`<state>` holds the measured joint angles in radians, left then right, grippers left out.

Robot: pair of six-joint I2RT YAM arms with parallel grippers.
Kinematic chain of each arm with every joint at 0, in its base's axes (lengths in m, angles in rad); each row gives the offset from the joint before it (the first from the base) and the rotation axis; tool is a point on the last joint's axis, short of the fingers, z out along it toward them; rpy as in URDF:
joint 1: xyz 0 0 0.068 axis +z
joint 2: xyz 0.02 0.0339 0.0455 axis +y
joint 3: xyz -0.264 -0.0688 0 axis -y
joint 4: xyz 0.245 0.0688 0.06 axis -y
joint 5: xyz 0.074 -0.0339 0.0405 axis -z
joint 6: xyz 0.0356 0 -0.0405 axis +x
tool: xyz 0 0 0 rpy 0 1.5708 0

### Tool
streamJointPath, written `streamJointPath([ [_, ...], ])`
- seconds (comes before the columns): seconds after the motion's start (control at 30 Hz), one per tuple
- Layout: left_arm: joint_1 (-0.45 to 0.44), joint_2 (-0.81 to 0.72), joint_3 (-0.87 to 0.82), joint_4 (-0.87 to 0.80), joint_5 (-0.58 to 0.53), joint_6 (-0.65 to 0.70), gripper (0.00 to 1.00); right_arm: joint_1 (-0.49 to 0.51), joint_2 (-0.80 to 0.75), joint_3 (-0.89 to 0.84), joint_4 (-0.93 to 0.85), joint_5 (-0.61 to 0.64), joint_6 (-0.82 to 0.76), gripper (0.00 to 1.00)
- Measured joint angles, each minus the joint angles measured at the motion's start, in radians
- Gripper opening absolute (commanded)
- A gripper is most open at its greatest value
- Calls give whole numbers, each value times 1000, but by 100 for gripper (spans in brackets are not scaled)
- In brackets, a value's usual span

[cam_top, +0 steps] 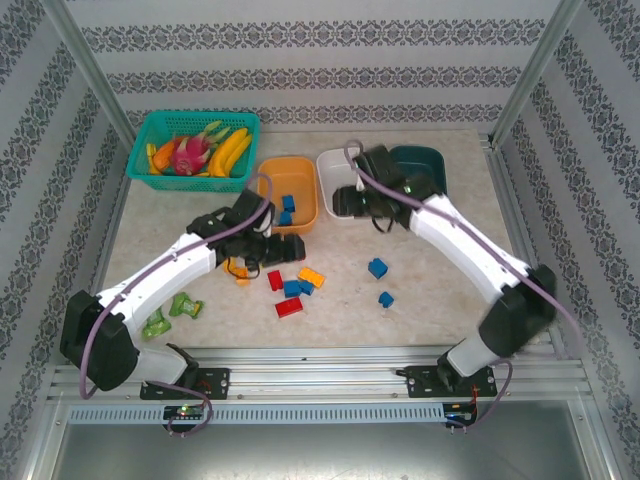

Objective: Sort the legos into containers by color

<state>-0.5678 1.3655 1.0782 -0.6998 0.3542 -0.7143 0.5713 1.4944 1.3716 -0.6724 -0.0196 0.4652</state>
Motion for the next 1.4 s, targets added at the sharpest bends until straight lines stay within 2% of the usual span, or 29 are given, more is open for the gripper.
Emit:
streamJointPath([
  [0.2, -110, -8, -129, -5, -50, 10, 77, 61, -261, -443, 89, -122, 36, 59],
  [0.33, -162, 25, -132, -3, -81, 23, 77, 99, -390, -582, 90, -146, 87, 60],
  [0.43, -166, 68, -132, 1, -106, 23, 75, 106, -457, -605, 100, -151, 117, 61],
  [0.6, -169, 166, -116, 5, -142, 22, 72, 106, -482, -608, 138, -154, 147, 63],
  [0.83, -171, 266, -69, 14, -177, 12, 68, 106, -501, -664, 245, -241, 180, 72],
  [1.1, -171, 333, -17, 17, -210, -1, 60, 105, -577, -694, 269, -263, 214, 72],
  [1.4, -171, 389, 28, 11, -264, -4, 51, 98, -583, -708, 273, -262, 222, 72],
])
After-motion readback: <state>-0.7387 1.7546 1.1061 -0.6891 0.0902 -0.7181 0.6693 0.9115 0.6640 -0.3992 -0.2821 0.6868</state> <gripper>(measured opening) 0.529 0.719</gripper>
